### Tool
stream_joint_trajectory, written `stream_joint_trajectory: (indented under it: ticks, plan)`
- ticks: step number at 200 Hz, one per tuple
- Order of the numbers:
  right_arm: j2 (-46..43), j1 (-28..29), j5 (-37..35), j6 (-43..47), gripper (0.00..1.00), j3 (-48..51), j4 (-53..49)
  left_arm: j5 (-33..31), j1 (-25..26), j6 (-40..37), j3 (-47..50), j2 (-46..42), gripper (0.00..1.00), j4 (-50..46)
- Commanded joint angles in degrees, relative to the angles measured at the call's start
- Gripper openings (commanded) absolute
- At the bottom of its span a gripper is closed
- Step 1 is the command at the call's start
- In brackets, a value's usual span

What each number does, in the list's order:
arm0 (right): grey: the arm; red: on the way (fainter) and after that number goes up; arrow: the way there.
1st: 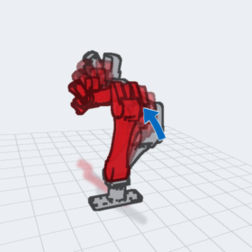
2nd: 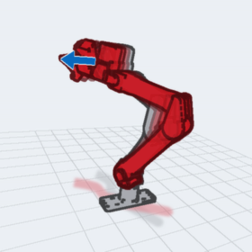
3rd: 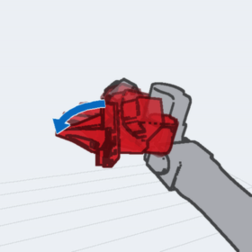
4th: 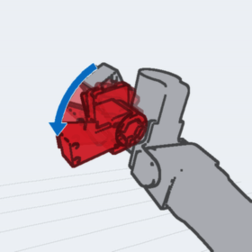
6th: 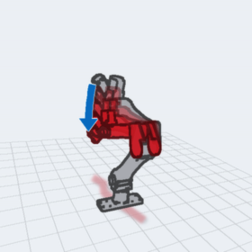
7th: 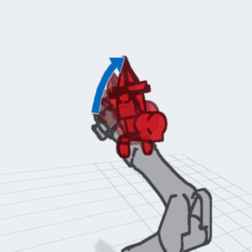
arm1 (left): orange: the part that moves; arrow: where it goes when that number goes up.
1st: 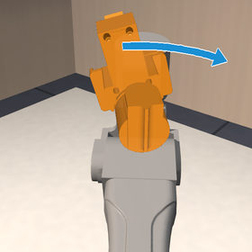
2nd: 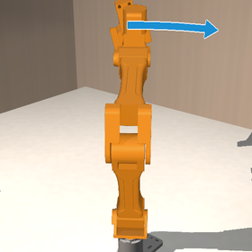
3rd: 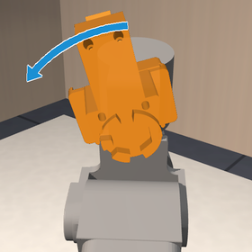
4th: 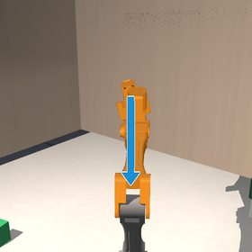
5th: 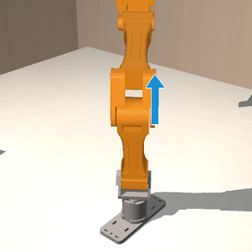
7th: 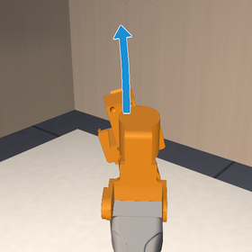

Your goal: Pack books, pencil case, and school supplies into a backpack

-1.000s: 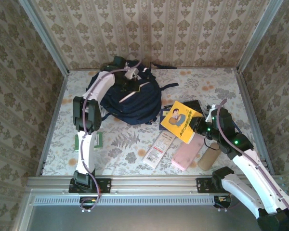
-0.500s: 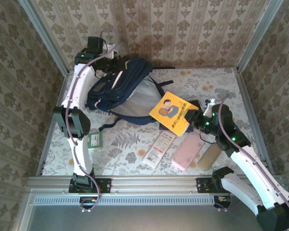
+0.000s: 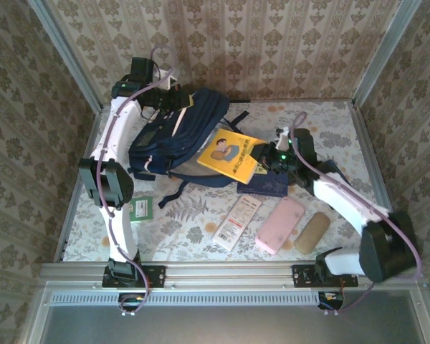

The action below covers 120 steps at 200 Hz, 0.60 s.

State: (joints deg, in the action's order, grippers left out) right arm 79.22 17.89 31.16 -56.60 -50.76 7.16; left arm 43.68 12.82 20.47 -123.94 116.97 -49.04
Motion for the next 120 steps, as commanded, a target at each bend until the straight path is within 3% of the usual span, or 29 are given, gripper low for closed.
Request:
stream_joint_trajectory:
  ticks: [1,41,95,120]
  plan:
    - [8.1,0.2,8.4,-3.0,0.00,-5.2,15.6,6.5,0.7,1.0,0.6,-6.7,0.00,6.5]
    - [22.7,1.8,6.7,-11.4,0.00,-12.3,25.3,8.0,0.8,3.5,4.3,-9.1,0.00,10.8]
    - [40.0,9.3,-2.4,-9.7,0.00,-32.6,17.8,8.6,1.2,4.2,4.7,-9.2,0.00,11.8]
    - [47.2,12.7,-8.8,-5.2,0.00,-45.8,3.9,8.8,1.2,4.6,5.1,-9.1,0.00,12.1]
